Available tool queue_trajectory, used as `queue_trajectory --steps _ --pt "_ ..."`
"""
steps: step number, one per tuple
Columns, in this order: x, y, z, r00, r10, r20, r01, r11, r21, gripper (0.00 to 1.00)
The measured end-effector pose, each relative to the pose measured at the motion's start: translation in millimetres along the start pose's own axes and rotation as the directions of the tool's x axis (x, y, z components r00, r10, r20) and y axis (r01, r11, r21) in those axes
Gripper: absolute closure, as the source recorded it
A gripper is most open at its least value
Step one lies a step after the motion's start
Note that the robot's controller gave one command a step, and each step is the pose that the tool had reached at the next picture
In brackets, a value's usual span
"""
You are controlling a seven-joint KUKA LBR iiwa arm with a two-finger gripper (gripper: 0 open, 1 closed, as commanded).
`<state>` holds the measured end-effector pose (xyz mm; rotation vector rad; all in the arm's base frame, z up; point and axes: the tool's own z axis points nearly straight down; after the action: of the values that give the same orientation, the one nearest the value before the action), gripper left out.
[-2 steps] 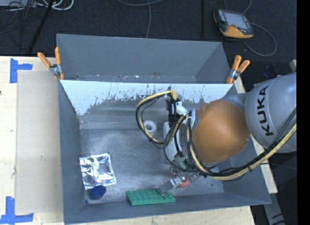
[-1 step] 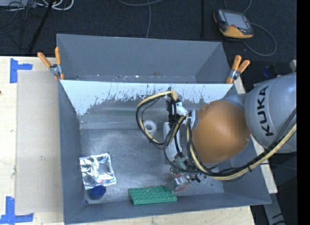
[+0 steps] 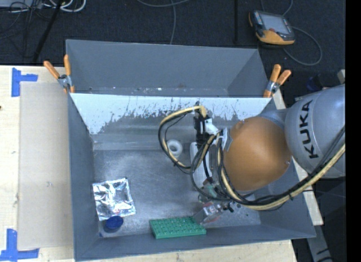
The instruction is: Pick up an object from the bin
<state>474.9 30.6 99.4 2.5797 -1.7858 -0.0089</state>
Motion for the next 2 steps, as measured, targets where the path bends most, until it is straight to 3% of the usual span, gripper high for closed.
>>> queue_trajectory --steps 1,2 --pt "30.3 -89 1 0.938 -0.346 -0.002 0.346 0.938 0.005 0.0" --pt "27.2 -36 1 0.652 -0.758 0.0 0.758 0.652 0.0 0.0"
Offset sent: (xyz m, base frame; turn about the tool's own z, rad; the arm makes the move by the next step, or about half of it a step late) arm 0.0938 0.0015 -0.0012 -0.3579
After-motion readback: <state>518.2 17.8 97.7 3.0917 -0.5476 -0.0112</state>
